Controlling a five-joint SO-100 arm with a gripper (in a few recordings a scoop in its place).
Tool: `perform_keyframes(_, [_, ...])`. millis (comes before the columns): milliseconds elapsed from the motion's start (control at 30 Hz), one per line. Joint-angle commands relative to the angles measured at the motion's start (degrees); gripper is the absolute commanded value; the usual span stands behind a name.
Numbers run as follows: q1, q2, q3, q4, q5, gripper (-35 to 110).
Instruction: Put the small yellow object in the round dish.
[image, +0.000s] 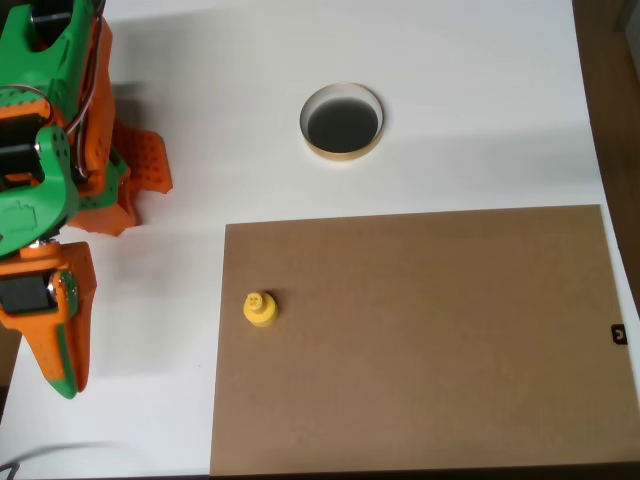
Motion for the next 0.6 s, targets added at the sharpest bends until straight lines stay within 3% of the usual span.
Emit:
perform_keyframes(0, [1.05, 2.20, 0.09, -1.14, -0.35, 0])
perform_keyframes(567, [-0.35, 2.20, 0.09, -1.14, -1.67, 0])
